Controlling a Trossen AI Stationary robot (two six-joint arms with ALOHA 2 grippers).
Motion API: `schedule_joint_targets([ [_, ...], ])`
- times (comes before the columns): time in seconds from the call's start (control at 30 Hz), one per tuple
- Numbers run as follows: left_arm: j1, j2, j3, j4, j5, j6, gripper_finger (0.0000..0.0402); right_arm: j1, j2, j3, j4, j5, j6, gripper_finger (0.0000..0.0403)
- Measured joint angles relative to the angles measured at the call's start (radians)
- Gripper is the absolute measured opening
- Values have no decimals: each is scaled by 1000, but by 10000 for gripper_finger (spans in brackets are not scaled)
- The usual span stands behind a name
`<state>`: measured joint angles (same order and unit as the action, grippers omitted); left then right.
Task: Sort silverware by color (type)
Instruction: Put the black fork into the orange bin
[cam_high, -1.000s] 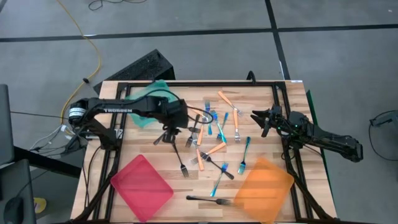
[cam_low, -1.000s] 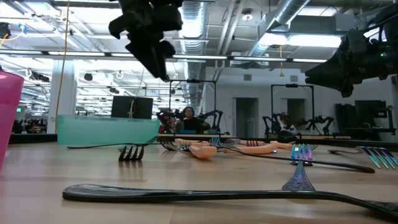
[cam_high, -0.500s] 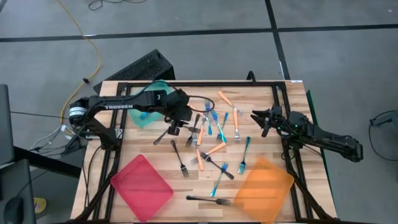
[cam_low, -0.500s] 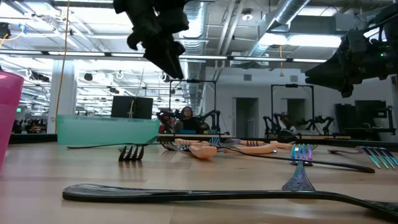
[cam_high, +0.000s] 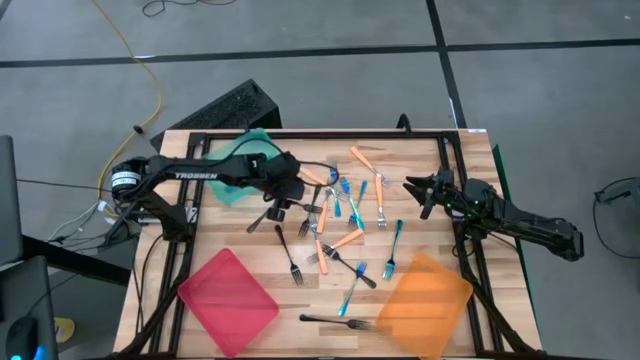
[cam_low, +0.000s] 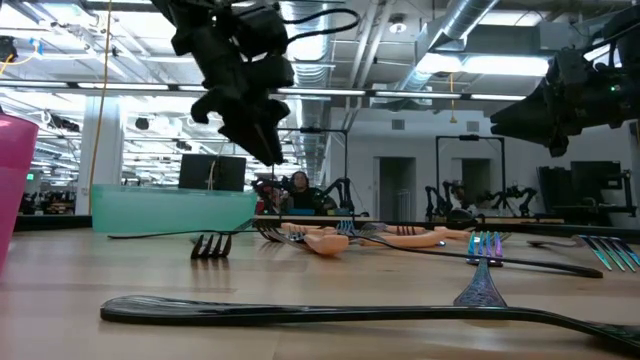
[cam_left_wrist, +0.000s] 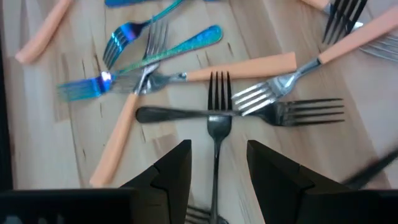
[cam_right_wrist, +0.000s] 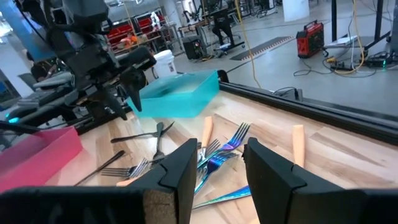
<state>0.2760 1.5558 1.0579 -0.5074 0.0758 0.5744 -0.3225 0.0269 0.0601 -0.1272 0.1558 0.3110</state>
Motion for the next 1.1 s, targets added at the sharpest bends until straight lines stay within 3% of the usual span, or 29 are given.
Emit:
schedule_joint_targets([
  [0.4, 13, 66, -19, 59, -13, 54, 152, 0, 0, 0, 0, 2, -32, 155],
  [0.57, 17, 147, -6, 41, -148, 58, 152, 0, 0, 0, 0, 3, -29, 155],
  [0.73, 44, 191, 19, -7, -6, 14, 152, 0, 0, 0, 0, 3, -36, 155],
  [1.1, 63, 218, 19, 2, 0, 64, 151, 0, 0, 0, 0, 3, -54, 155],
])
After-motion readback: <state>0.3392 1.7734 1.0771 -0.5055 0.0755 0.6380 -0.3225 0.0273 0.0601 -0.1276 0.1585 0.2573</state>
